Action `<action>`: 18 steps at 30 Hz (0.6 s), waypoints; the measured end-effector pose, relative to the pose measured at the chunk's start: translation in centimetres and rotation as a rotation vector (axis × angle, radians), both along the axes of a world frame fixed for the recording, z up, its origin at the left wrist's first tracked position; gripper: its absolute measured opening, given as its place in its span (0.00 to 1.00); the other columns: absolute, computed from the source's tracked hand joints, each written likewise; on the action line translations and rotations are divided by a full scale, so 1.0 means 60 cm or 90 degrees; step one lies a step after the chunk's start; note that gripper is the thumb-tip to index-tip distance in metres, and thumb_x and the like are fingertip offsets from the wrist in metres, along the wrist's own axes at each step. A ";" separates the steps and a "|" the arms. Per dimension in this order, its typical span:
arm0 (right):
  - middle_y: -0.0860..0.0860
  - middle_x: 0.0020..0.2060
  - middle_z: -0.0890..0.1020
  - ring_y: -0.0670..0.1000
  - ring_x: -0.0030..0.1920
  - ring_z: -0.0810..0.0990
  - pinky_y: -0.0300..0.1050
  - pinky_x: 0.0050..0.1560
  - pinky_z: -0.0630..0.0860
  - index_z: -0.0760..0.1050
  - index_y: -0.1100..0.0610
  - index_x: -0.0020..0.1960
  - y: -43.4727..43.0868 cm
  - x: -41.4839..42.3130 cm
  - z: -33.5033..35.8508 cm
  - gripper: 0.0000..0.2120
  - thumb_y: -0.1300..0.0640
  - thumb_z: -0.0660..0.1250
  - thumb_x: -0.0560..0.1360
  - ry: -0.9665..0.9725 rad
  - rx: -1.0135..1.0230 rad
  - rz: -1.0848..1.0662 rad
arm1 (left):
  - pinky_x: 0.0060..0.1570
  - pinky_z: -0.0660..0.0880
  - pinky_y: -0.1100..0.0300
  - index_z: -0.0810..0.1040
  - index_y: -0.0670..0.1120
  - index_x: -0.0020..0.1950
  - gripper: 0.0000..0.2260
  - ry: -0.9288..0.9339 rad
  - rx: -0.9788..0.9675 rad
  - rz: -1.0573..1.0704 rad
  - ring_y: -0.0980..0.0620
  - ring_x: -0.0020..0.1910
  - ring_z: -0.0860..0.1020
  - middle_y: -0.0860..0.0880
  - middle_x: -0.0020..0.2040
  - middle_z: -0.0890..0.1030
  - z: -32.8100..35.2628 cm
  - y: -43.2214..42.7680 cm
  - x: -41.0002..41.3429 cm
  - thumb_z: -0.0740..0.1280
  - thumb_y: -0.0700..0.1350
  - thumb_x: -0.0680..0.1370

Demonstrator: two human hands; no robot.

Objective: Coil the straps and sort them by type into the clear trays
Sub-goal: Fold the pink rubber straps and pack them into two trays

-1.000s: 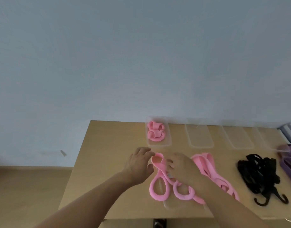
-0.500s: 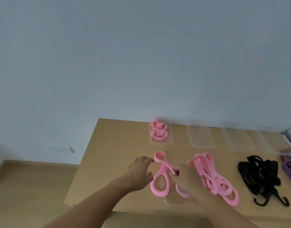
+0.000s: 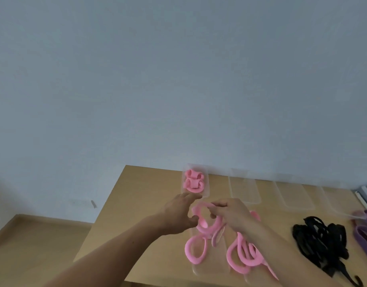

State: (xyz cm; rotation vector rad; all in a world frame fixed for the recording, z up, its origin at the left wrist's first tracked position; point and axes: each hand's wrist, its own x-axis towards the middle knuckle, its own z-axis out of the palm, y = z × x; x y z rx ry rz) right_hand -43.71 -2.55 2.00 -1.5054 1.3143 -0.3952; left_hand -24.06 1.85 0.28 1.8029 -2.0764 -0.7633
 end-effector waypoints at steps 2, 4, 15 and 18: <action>0.48 0.39 0.87 0.43 0.32 0.81 0.37 0.33 0.75 0.85 0.48 0.46 0.000 0.003 0.020 0.06 0.51 0.70 0.77 -0.036 0.021 0.007 | 0.71 0.66 0.56 0.63 0.53 0.77 0.30 0.043 -0.002 0.013 0.54 0.73 0.66 0.54 0.75 0.68 0.008 0.002 0.002 0.69 0.50 0.76; 0.51 0.40 0.87 0.44 0.25 0.73 0.36 0.25 0.65 0.85 0.53 0.48 -0.003 0.007 0.035 0.07 0.53 0.69 0.78 -0.107 0.048 -0.002 | 0.67 0.69 0.58 0.65 0.53 0.76 0.29 0.121 0.011 0.040 0.56 0.71 0.68 0.55 0.72 0.71 0.020 0.006 0.006 0.68 0.46 0.76; 0.57 0.39 0.83 0.44 0.25 0.72 0.33 0.22 0.66 0.80 0.66 0.47 -0.002 0.055 0.105 0.09 0.59 0.66 0.78 -0.518 0.214 -0.095 | 0.54 0.77 0.62 0.72 0.44 0.68 0.28 0.569 -0.014 0.127 0.55 0.57 0.81 0.49 0.58 0.83 0.088 0.026 0.024 0.73 0.54 0.72; 0.58 0.37 0.84 0.48 0.27 0.74 0.37 0.24 0.69 0.78 0.62 0.53 0.002 0.058 0.117 0.09 0.57 0.69 0.77 -0.457 0.099 -0.100 | 0.47 0.78 0.59 0.77 0.39 0.60 0.21 0.581 -0.072 0.142 0.50 0.46 0.83 0.48 0.45 0.84 0.099 0.026 0.019 0.70 0.53 0.75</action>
